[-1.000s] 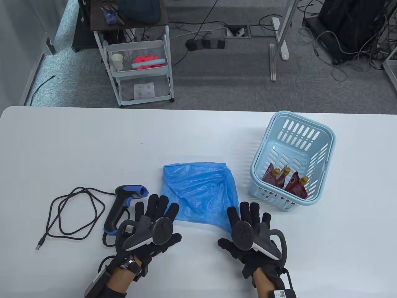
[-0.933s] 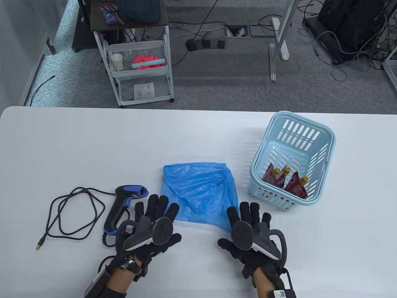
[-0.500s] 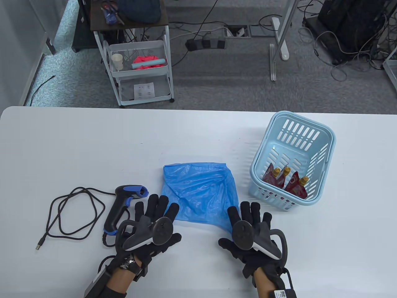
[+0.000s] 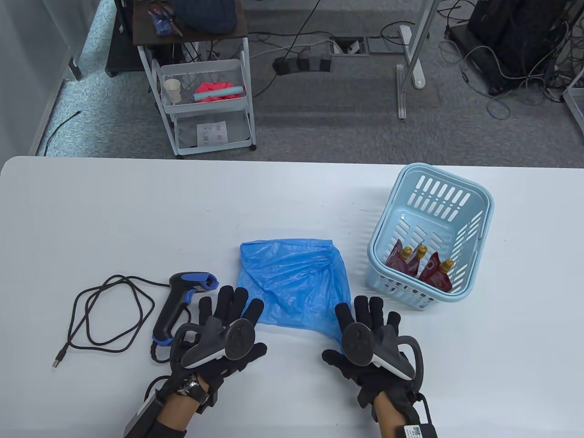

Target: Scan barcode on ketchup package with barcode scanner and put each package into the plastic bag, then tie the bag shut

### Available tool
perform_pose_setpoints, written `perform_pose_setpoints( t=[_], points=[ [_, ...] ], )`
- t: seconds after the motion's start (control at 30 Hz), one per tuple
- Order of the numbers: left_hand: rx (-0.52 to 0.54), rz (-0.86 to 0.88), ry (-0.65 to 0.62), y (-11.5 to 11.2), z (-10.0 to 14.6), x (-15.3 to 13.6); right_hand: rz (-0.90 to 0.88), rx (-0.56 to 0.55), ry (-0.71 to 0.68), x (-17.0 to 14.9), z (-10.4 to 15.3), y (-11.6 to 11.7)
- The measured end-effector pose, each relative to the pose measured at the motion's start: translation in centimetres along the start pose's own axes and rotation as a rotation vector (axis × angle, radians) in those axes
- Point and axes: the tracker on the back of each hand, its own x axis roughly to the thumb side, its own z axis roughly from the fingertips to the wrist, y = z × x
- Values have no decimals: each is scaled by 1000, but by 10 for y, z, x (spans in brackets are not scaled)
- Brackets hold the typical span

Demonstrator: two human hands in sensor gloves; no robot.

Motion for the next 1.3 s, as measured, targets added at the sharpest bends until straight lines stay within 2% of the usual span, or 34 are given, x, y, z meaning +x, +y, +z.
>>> perform_pose_setpoints(
  t=[0.7,1.07,1.3],
  points=[
    [23,13,-4,5,1,1,-31,-7,-14,-1,0,-2],
    [52,56,-12,33,1,17,-68,-21,-27,-3,1,-5],
    [39,53,-19,50,-11,32,-81,-24,-35,-3,1,-5]
  ],
)
